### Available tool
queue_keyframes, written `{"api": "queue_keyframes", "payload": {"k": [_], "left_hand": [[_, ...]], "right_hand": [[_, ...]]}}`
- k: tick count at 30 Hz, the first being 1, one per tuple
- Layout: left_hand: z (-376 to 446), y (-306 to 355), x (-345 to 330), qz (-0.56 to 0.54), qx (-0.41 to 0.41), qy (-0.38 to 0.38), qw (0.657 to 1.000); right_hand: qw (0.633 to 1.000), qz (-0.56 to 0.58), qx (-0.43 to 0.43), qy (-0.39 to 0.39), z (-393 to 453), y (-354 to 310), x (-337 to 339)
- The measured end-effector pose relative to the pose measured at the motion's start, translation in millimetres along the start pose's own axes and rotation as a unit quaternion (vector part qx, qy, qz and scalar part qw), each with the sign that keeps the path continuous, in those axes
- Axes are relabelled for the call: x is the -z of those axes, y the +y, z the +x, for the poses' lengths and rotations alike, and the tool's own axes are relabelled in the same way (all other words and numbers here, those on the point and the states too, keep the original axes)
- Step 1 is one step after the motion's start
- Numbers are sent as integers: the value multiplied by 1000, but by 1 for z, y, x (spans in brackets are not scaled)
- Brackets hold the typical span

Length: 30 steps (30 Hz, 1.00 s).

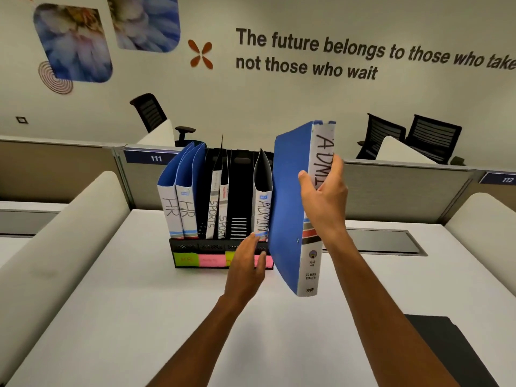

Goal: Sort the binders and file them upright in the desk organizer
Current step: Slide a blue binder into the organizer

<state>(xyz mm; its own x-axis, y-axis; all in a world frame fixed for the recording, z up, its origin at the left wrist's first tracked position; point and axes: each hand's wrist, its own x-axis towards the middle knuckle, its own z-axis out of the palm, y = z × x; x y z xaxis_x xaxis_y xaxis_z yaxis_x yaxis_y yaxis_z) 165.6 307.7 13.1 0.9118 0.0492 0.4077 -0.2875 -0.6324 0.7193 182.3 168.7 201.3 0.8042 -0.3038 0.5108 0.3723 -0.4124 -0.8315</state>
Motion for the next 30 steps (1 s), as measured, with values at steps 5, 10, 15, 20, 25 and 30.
{"api": "queue_keyframes", "payload": {"k": [5, 10, 15, 20, 25, 30], "left_hand": [[13, -50, 5, 105, -1, -89, 990], [34, -72, -2, 174, 7, -134, 976], [43, -85, -11, 225, 16, -145, 963], [41, -93, -22, 227, 13, -113, 967], [40, -92, -26, 199, 14, -74, 977], [39, -93, -28, 184, 14, -69, 980]], "right_hand": [[998, 29, 36, 50, 30, -9, -12], [994, 60, 65, 64, 52, 3, -40], [992, 65, 81, 72, 64, 41, -76], [991, 58, 80, 93, 61, 82, -100], [988, 59, 90, 110, 51, 112, -112], [987, 75, 76, 119, 43, 128, -119]]}}
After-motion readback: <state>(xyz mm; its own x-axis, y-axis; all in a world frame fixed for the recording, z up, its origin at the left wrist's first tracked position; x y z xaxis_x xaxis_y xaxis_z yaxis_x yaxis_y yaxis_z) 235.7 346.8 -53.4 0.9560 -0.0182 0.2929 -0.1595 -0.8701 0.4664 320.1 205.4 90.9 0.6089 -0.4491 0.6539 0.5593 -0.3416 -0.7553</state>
